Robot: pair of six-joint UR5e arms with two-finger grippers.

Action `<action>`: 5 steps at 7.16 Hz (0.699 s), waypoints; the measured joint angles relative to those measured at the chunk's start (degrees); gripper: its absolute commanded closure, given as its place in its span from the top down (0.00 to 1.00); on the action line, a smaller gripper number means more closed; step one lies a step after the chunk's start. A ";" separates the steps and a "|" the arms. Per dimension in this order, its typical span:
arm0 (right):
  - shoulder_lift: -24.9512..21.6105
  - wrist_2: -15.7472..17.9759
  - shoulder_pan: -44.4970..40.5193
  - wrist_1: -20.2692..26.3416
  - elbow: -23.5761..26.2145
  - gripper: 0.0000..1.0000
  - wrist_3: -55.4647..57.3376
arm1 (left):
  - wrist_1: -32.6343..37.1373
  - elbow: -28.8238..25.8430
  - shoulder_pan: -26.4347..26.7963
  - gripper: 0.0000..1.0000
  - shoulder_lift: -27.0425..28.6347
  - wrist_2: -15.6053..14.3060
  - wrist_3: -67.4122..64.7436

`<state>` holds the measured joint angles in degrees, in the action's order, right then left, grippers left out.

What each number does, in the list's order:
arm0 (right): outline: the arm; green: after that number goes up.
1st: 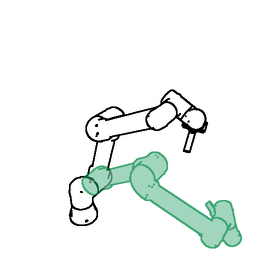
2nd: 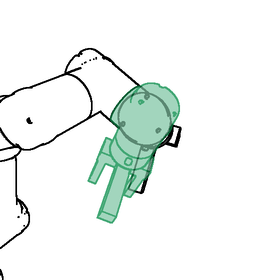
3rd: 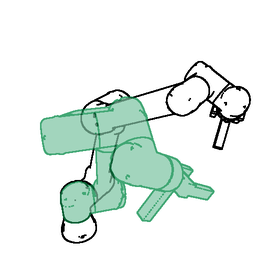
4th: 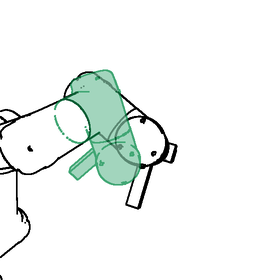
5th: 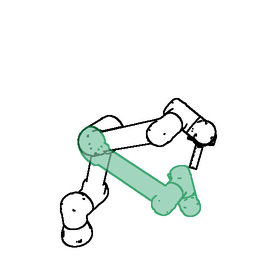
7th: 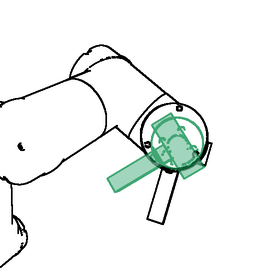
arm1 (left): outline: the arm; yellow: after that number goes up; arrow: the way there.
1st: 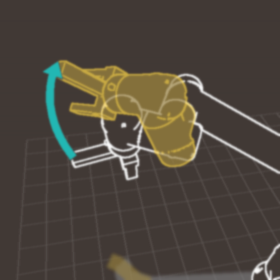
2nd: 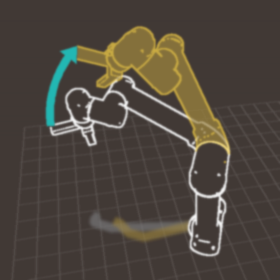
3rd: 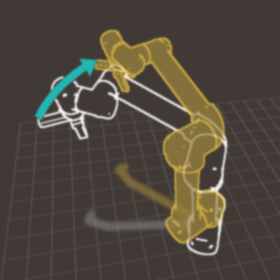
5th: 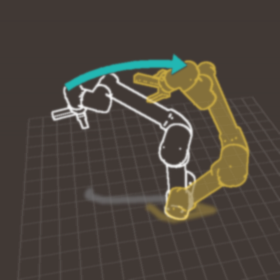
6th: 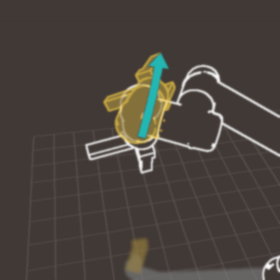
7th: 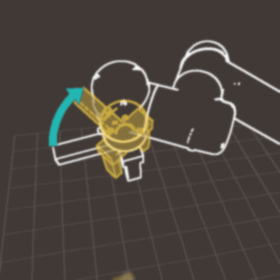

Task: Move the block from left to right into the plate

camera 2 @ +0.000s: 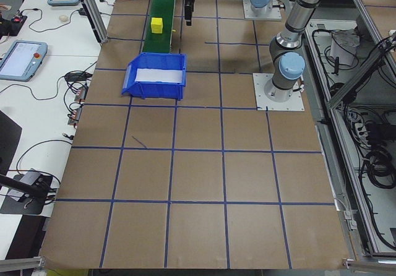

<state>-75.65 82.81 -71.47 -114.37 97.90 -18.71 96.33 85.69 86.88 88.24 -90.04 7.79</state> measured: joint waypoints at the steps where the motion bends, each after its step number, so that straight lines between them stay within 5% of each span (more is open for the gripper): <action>1: 0.87 -0.82 -4.11 -0.16 -1.22 1.00 6.93 | 0.00 0.00 0.01 1.00 0.00 0.16 -0.08; 5: 8.14 -6.89 -13.19 -0.55 -10.47 1.00 23.07 | 0.00 0.00 -0.01 1.00 0.00 0.43 -0.14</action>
<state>-67.52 75.92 -84.66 -114.92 87.43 4.36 96.33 85.69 86.87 88.25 -89.61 7.65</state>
